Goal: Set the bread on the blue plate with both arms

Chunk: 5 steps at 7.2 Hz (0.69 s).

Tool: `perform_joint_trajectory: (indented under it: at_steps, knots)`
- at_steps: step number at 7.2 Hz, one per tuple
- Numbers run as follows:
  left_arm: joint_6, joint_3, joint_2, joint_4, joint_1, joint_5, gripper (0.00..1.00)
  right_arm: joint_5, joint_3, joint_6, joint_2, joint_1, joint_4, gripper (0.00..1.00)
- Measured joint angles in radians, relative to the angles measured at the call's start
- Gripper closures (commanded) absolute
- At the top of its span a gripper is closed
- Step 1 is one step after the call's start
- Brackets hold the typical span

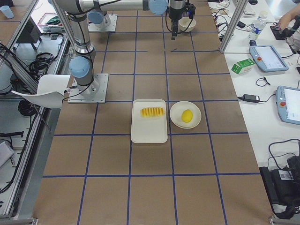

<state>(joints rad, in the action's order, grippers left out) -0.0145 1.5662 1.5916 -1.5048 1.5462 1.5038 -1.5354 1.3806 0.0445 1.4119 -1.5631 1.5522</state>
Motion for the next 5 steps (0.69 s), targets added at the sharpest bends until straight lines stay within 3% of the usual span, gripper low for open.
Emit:
perform_joint_trajectory:
  at_steps: [5]
  knots:
    - [0.000, 0.000, 0.004, 0.000, 0.000, 0.001, 0.00, -0.008, 0.004, -0.001, 0.005, 0.002, 0.001, 0.00]
